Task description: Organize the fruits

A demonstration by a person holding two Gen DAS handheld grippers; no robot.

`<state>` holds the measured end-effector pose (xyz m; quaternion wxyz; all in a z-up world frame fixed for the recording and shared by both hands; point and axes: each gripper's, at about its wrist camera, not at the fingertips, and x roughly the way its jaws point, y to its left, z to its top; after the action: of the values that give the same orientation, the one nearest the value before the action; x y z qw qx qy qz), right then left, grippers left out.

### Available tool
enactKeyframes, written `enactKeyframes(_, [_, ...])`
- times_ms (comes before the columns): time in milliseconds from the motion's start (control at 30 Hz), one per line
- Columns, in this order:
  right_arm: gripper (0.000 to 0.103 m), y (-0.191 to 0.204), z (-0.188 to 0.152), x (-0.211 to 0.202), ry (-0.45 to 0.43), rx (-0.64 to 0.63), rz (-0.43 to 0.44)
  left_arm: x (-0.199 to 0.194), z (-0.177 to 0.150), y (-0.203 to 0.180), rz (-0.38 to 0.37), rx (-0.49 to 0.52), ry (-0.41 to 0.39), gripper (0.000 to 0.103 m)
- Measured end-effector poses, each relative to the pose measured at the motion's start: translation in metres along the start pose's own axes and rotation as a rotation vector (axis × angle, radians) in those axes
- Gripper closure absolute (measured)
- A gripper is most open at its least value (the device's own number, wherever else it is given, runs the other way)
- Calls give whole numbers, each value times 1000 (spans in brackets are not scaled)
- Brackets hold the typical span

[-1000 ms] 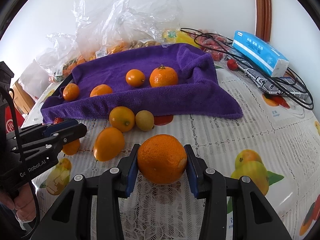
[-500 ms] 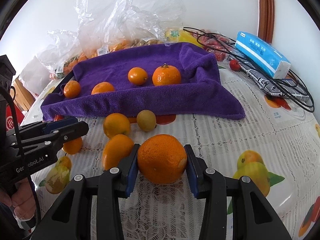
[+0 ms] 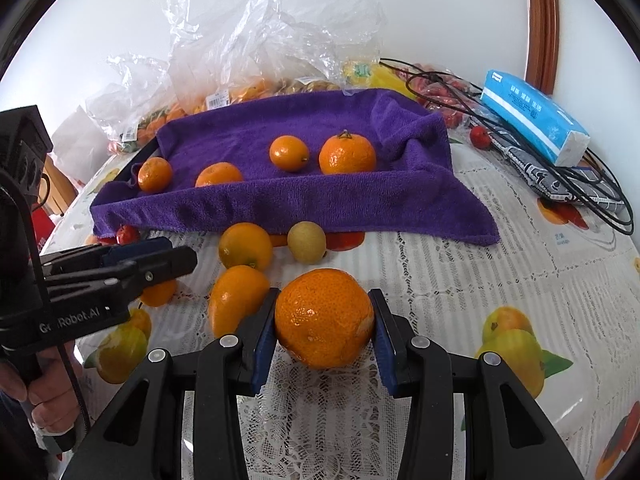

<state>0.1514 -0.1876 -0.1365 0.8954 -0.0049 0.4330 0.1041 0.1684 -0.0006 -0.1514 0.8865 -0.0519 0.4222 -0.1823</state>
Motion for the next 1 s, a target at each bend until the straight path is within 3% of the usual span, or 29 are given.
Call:
enactKeyframes(133, [60,-2,0,-4,-14,-10,-25,-1,-4,-2,-8,14,14,66])
enactKeyframes(333, [60,-7,-2,-10,-31,-16,-27,-5,-12,-14,38,65,11,64])
enactKeyframes(367, [60,-8,-2,-11,-33,-16,-28,-6,-12,-14,51,67,10,68])
enactKeyframes(400, [60,-8,-3,-12,-34,-16,-29,-6,-13,-14,64,63,10,73])
enactKeyframes(1000, [60,1,20,-51,-117,-48,-53,-30,-10,-2,88,-30,-29,73])
